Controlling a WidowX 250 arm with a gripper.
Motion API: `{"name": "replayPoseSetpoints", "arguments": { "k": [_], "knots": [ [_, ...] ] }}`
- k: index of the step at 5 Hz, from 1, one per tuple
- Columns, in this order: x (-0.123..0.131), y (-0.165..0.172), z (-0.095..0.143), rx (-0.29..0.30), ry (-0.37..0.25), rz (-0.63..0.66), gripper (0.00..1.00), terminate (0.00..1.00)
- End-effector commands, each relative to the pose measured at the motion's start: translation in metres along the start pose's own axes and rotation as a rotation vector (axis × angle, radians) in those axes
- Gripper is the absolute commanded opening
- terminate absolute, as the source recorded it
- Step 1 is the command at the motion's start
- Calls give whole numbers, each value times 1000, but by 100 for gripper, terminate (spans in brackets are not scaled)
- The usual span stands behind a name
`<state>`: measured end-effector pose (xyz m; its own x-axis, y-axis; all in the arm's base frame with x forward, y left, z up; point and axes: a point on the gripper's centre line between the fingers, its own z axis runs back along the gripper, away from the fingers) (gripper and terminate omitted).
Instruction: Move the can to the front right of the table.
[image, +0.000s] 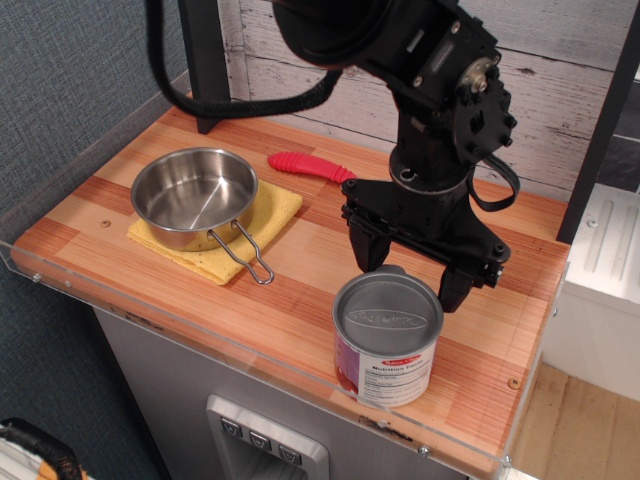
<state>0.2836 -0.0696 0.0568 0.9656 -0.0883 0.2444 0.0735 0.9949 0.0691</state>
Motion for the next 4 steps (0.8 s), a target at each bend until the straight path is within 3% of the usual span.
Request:
{"name": "replayPoseSetpoints", "arguments": {
  "k": [1,2,4],
  "knots": [
    [26,10,34,-21,-93,35,100,0],
    [49,29,43,-24,-105,102,100,0],
    [79,30,57,-70,-78,113,100,0]
  ]
}}
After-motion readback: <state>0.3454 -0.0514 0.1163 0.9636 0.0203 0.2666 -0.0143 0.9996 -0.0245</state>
